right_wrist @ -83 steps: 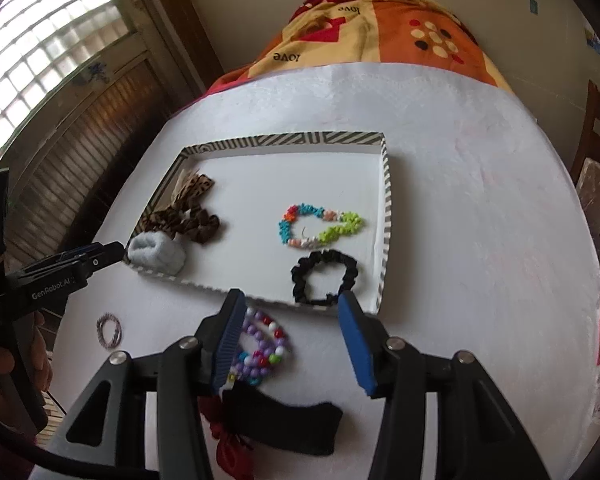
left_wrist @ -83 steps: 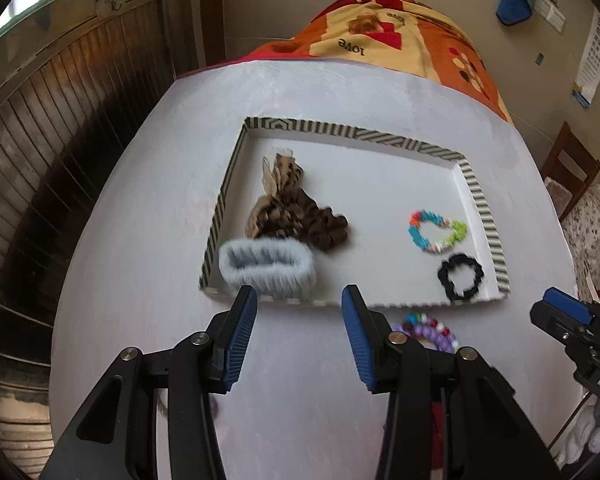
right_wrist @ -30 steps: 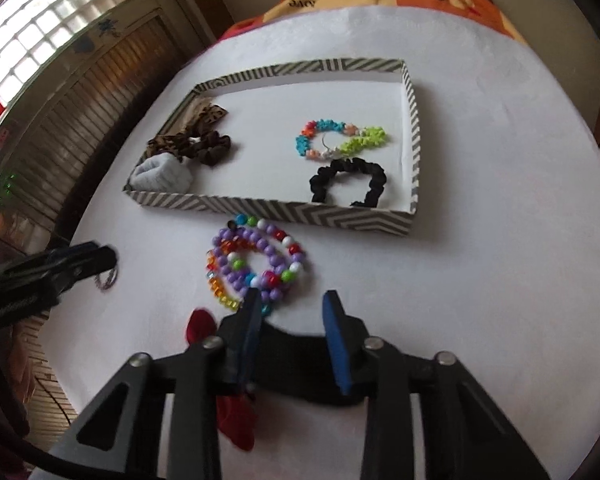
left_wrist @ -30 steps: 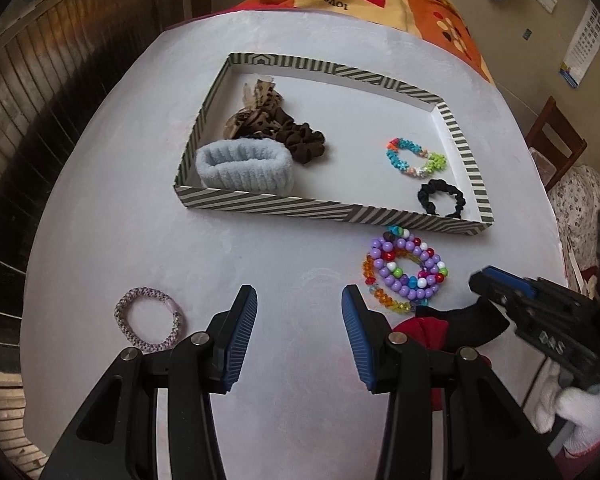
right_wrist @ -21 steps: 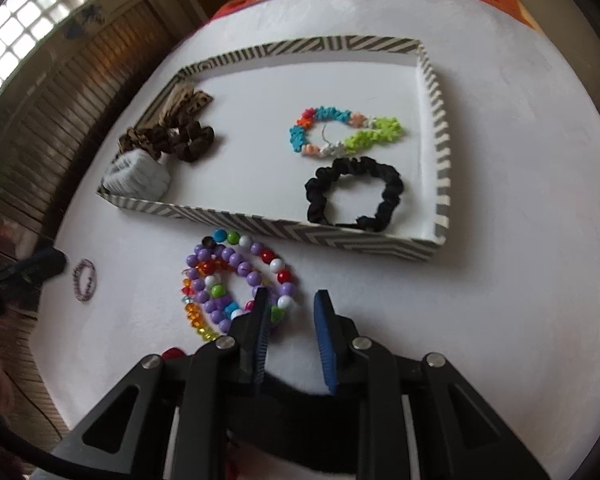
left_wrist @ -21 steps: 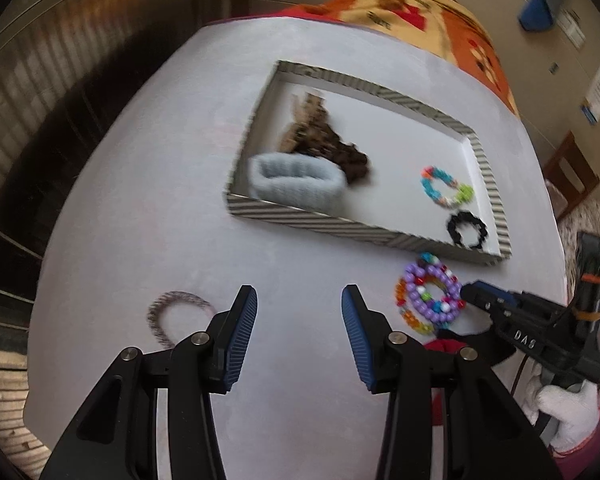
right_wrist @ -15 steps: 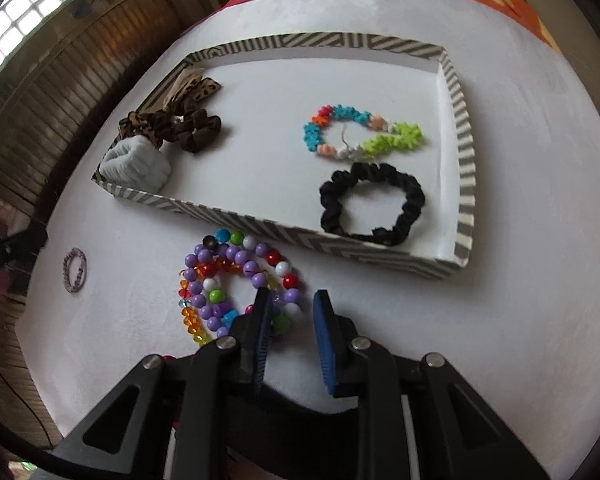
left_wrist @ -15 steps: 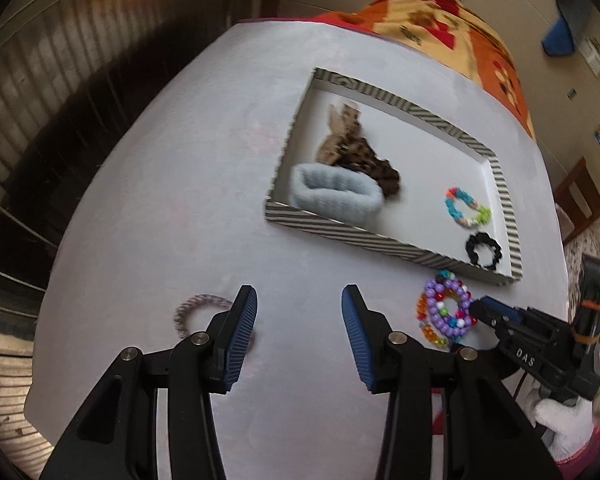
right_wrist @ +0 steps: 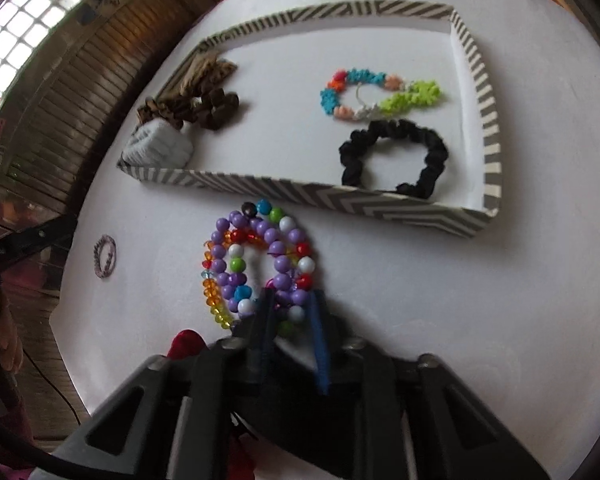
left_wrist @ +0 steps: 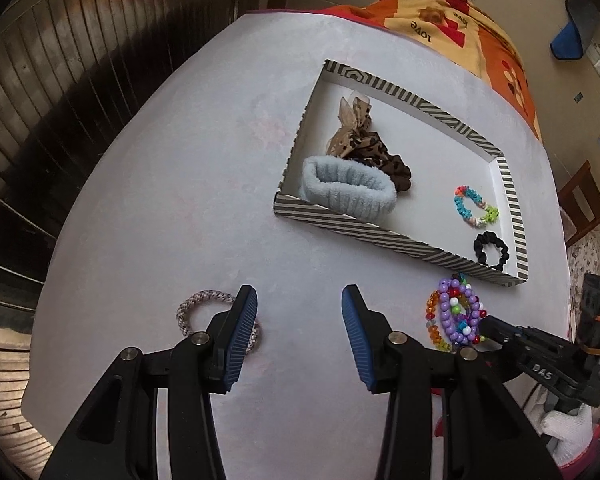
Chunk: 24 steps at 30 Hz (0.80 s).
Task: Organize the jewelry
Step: 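Close the right gripper on the multicolour bead bracelet, then close the left gripper on the purple bead bracelet while right holds its bracelet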
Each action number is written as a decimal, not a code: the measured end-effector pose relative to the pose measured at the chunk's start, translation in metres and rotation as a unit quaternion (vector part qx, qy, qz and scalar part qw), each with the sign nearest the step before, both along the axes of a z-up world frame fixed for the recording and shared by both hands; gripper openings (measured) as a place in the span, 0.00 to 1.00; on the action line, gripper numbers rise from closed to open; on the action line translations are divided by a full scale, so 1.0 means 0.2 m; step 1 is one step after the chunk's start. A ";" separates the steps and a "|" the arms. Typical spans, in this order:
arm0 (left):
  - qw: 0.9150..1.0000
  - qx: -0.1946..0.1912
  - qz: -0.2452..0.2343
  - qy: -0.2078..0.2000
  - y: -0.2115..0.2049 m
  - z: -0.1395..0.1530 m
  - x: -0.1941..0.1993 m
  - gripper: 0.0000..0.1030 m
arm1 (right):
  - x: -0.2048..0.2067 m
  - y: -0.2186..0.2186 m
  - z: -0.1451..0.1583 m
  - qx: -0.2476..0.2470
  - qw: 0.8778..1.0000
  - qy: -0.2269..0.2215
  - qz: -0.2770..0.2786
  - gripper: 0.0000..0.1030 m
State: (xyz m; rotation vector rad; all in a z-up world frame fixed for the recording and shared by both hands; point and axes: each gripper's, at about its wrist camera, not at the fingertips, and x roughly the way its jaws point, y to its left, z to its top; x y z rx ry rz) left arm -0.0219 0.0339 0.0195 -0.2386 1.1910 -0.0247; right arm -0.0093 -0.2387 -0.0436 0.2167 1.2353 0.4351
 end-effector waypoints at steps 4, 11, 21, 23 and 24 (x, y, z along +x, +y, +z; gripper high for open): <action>1.000 -0.004 -0.007 0.001 -0.03 0.00 0.02 0.35 | -0.02 -0.02 0.08 0.003 1.000 -0.017 0.002 0.09; 0.999 -0.017 -0.041 -0.001 -0.13 0.01 0.02 0.35 | -0.04 -0.10 0.28 0.025 0.998 -0.057 -0.018 0.09; 0.985 -0.110 -0.115 0.060 -0.43 -0.10 0.09 0.35 | -0.05 -0.26 0.37 0.023 0.995 -0.073 -0.058 0.09; 0.987 -0.092 -0.108 0.069 -0.49 -0.12 0.13 0.35 | -0.06 -0.28 0.37 0.023 0.995 -0.073 -0.060 0.09; 0.988 -0.086 -0.106 0.072 -0.51 -0.13 0.15 0.35 | -0.06 -0.29 0.37 0.024 0.995 -0.074 -0.061 0.09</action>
